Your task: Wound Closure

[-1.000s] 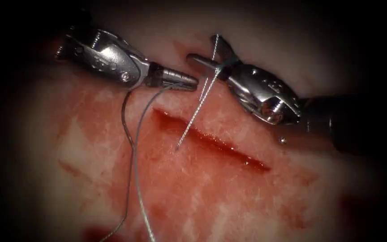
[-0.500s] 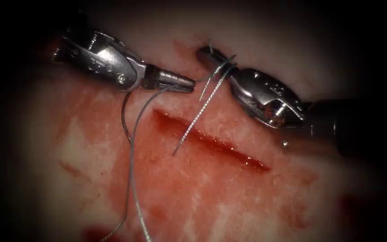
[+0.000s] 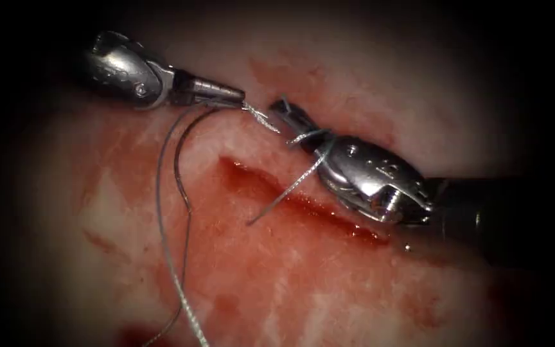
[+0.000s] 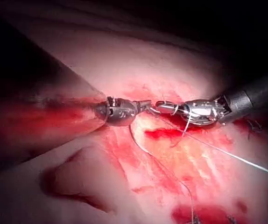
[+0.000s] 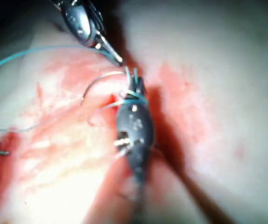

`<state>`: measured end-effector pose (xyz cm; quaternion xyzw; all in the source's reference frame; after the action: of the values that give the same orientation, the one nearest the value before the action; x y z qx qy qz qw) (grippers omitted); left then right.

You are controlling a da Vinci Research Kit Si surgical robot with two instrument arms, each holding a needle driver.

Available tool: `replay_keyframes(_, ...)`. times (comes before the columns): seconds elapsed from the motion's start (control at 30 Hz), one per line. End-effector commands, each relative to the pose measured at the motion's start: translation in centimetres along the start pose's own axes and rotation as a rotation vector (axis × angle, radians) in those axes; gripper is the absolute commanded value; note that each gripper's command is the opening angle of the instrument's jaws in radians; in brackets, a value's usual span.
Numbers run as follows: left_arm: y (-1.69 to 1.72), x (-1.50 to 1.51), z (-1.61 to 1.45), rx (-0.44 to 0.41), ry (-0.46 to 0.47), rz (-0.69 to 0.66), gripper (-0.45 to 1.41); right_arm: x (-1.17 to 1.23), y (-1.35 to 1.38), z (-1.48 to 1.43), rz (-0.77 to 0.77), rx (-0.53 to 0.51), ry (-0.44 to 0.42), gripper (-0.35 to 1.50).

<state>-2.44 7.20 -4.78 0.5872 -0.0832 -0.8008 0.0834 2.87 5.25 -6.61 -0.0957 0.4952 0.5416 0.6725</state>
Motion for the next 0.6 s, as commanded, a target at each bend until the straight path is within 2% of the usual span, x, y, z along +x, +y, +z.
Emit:
replay_keyframes(0.03, -0.01, -0.04, 0.06, 0.001, -0.008, -0.006, -0.35, -0.10, -0.23, 0.02, -0.002, -0.001, -0.015, -0.35)
replay_keyframes(0.13, -0.22, -0.04, 0.04, 0.002, -0.023, -0.021, -0.35, -0.15, -0.50, -0.02, -0.011, -0.020, -0.041, -0.35)
replay_keyframes(0.23, -0.33, -0.04, 0.03, -0.002, -0.031, -0.029, -0.35, -0.13, -0.58, -0.05, -0.038, -0.023, -0.045, -0.35)
replay_keyframes(0.27, -0.57, -0.04, 0.02, -0.002, -0.053, -0.045, -0.35, -0.10, -0.67, -0.10, -0.076, -0.028, -0.039, -0.35)
replay_keyframes(0.6, -1.42, 0.05, 0.05, 0.024, -0.083, -0.058, -0.35, -0.31, -0.75, -0.29, -0.106, -0.023, -0.049, -0.35)
